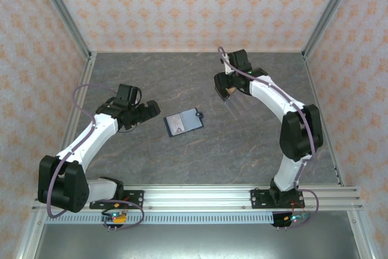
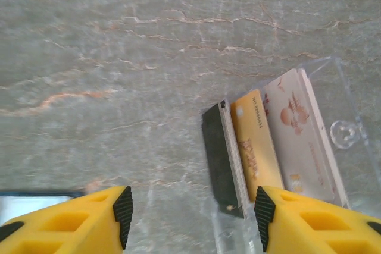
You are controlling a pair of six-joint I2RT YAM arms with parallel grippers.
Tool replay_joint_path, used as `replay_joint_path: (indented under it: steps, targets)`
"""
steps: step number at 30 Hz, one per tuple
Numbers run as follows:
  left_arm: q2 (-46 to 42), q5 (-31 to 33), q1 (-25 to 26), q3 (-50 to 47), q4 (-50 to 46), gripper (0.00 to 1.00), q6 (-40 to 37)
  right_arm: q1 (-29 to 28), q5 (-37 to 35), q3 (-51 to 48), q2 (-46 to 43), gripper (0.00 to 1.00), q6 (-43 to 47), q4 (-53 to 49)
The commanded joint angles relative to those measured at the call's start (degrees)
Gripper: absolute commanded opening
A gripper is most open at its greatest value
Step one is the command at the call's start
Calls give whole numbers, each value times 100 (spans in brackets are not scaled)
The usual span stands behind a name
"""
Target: Take the credit cards out of the card holder
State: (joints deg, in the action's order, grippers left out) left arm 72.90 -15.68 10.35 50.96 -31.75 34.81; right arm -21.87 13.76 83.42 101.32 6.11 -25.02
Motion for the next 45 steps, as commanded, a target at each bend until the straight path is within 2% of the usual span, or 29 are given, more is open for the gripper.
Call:
replay_joint_path:
  steps: [1, 4, 6, 9, 12, 19, 22, 26, 31, 36, 45]
  targets:
    - [-17, -220, -35, -148, 220, 100, 266, -63, 512, -459, -424, 61, -1061, -88]
    - [4, -368, -25, -241, 371, 100, 396, -287, 770, -873, -657, 63, -1526, 128]
    - [14, -462, -7, -310, 493, 100, 478, -486, 1327, -1056, -641, 63, -1698, 294]
    - [85, -544, 52, -399, 673, 100, 616, -851, 2146, -1196, -394, 64, -2077, 681]
    - [189, -572, 78, -482, 820, 100, 765, -1250, 2333, -1077, -19, 63, -2382, 854]
    - [298, -620, 86, -606, 1028, 100, 1028, -1745, 1934, -463, 932, 57, -2908, 964]
    - [340, -602, 90, -592, 1012, 100, 1019, -1760, 1815, -131, 1303, 52, -3163, 962]
    - [432, -595, 104, -576, 992, 100, 1019, -1760, 1586, 82, 1590, 52, -3506, 1108]
    - [527, -640, 137, -559, 1029, 100, 1032, -1760, 1134, 371, 1907, 52, -3741, 744]
    - [615, -658, 193, -503, 1058, 100, 1028, -1750, 598, 291, 1958, 52, -3973, 385]
    - [791, -648, 453, -408, 1210, 100, 1059, -1709, 582, -748, 1417, 50, -4830, 537]
